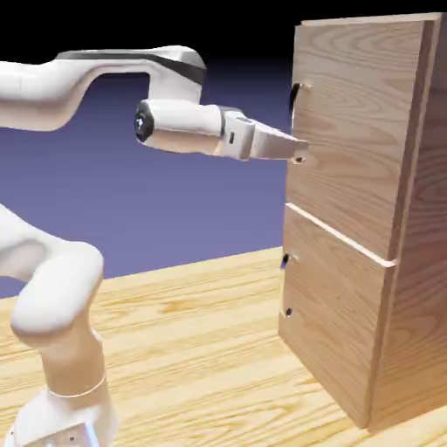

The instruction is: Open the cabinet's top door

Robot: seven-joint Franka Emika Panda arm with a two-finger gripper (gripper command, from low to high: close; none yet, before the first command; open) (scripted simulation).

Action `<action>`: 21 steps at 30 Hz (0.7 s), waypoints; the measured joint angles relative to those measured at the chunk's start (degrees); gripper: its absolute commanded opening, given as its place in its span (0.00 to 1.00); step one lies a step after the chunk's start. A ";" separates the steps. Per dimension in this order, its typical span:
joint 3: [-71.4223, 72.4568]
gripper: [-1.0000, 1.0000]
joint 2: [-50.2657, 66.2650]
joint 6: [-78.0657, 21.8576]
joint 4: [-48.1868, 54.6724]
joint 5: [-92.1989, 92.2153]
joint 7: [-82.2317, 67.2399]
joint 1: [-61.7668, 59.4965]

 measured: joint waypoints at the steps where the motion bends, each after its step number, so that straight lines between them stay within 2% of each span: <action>1: 0.63 0.50 -0.32 0.02 0.37 2.49 -1.97 -0.53; 13: 8.24 0.50 -4.21 0.25 4.85 32.44 -25.59 -6.96; 15: 8.28 0.50 -4.23 0.25 4.87 32.60 -25.72 -6.99; 19: 13.32 0.50 0.84 -2.61 10.17 34.83 -27.25 -15.19; 20: 14.17 0.00 1.69 -3.09 11.05 35.21 -27.51 -16.57; 21: 14.17 0.00 1.69 -3.09 11.06 35.21 -27.51 -16.57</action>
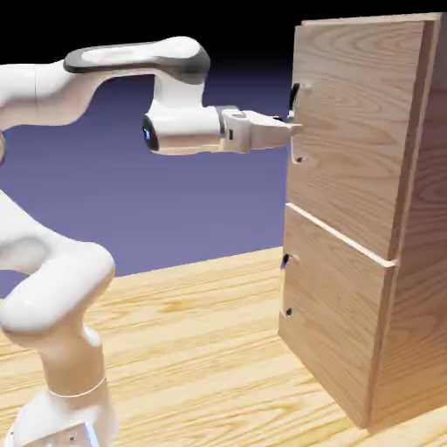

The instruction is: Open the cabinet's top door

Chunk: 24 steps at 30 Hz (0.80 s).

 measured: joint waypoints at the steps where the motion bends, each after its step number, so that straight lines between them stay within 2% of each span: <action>1: 0.00 0.00 0.00 0.00 0.00 0.00 0.00 0.00; 16: -27.43 0.00 -7.42 -8.22 -17.03 -27.87 10.43 30.81; 24: -39.66 0.00 -15.54 -13.19 -24.38 -47.83 20.84 40.14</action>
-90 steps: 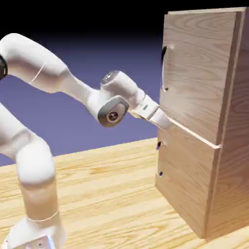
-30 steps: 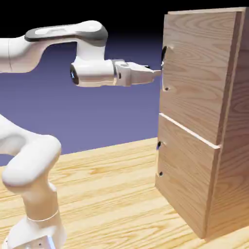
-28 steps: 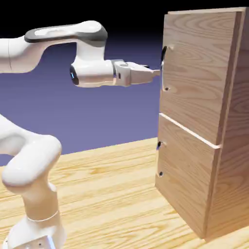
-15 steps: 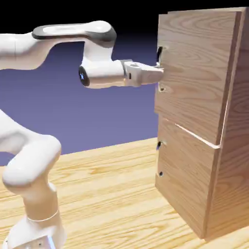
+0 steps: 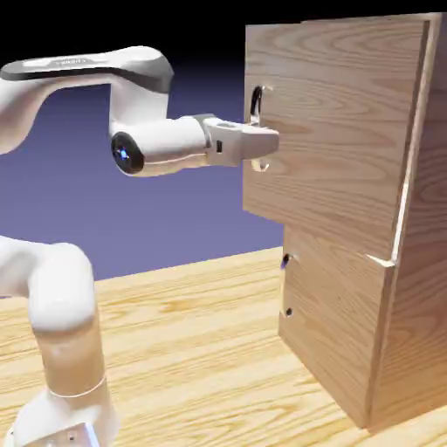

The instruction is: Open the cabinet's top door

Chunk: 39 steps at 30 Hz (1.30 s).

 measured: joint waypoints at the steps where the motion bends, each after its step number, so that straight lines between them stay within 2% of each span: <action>1: -1.29 0.00 -1.06 -0.95 -0.77 -2.50 1.40 0.50; 11: -16.51 0.00 -10.53 -18.04 -5.68 -27.37 12.82 -0.73; 19: -33.10 0.00 -11.29 -37.46 -2.16 -44.64 15.48 -2.20; 27: -49.71 0.00 -6.41 -56.87 8.95 -57.88 15.37 3.96; 39: -70.24 0.00 -0.99 -82.36 33.71 -69.67 16.71 26.23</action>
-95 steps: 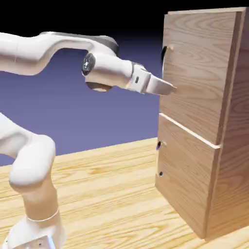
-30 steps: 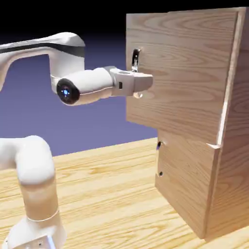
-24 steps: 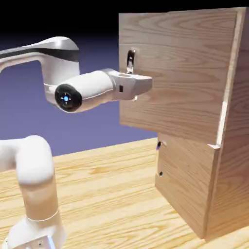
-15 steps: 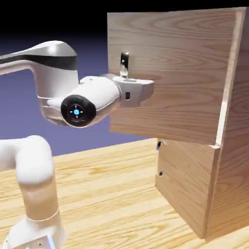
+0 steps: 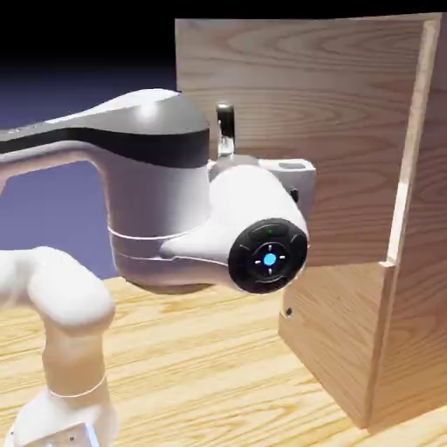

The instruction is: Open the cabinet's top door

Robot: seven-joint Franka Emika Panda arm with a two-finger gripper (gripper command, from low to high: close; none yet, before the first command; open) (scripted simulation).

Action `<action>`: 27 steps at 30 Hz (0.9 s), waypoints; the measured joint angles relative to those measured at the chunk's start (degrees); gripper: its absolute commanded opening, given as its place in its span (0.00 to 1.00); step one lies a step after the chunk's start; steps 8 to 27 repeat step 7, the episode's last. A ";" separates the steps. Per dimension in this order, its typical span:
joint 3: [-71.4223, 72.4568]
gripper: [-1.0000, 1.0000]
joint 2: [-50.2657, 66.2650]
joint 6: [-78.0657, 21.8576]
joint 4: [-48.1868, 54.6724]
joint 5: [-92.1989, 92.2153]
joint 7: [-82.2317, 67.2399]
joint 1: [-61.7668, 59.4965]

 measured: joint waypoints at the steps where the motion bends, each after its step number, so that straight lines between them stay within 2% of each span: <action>1: -1.30 0.00 0.06 -1.75 2.08 -0.60 0.30 2.03; 5: -5.96 0.00 -0.24 -8.45 10.41 -2.65 1.83 10.18; 6: -6.76 1.00 -0.38 -9.68 12.01 -2.98 2.17 11.72; 27: -6.75 1.00 -0.38 -9.62 12.01 -2.99 2.17 11.72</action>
